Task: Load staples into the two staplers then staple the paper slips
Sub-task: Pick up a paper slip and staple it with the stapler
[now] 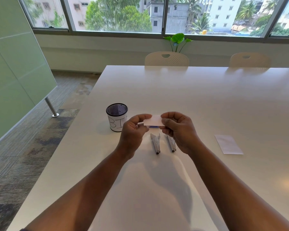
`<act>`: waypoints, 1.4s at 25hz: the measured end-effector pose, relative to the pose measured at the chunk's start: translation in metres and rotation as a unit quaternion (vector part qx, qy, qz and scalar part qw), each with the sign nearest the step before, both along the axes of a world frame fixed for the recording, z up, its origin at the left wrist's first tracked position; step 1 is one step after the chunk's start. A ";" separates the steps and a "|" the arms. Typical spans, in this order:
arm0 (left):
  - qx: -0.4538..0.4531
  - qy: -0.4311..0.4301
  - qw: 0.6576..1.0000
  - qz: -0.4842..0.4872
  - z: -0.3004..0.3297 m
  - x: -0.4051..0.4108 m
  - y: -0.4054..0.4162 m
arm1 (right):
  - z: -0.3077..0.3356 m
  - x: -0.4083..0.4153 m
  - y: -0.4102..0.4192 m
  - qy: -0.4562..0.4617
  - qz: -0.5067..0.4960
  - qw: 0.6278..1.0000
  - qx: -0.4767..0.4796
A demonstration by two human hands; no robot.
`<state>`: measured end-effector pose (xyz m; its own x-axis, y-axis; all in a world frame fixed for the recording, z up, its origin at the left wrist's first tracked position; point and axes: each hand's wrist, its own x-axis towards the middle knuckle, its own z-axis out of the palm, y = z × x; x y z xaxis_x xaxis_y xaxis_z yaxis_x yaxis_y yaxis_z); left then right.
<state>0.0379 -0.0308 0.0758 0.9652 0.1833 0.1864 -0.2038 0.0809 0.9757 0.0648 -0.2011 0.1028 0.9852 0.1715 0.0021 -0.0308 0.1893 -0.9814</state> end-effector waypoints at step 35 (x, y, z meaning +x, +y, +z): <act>-0.119 0.177 0.976 -0.037 0.030 0.000 0.004 | -0.010 0.007 -0.002 -0.050 0.033 0.998 -0.034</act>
<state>0.0379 -0.0270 0.1063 0.9738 0.1086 -0.1998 0.1569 0.3151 0.9360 0.0714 -0.2027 0.0926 0.9673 0.2392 0.0849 0.0568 0.1220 -0.9909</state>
